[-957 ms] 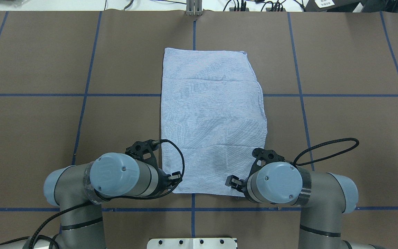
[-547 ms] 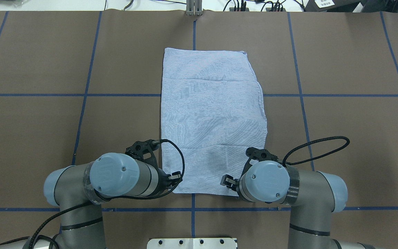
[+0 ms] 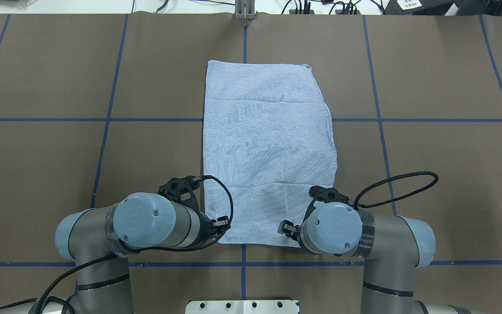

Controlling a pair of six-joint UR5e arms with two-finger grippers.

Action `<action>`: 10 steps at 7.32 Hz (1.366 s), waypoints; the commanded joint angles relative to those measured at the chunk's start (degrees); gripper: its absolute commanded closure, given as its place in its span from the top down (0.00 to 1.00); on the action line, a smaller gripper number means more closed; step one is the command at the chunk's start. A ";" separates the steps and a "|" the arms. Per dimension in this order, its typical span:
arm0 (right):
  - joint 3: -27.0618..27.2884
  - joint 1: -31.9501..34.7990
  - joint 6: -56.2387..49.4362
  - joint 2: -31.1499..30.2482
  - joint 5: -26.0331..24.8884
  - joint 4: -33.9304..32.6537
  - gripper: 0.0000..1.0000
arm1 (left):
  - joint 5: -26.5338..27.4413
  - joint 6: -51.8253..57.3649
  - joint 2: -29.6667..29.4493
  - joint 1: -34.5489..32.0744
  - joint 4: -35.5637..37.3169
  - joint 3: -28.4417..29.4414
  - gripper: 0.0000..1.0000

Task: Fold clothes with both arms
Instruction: 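Grasp the shirt's near corners with both grippers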

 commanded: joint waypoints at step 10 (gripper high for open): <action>-0.03 0.10 -0.11 -0.08 0.51 0.24 0.57 | 0.16 -0.01 -0.09 0.26 -0.02 0.08 0.00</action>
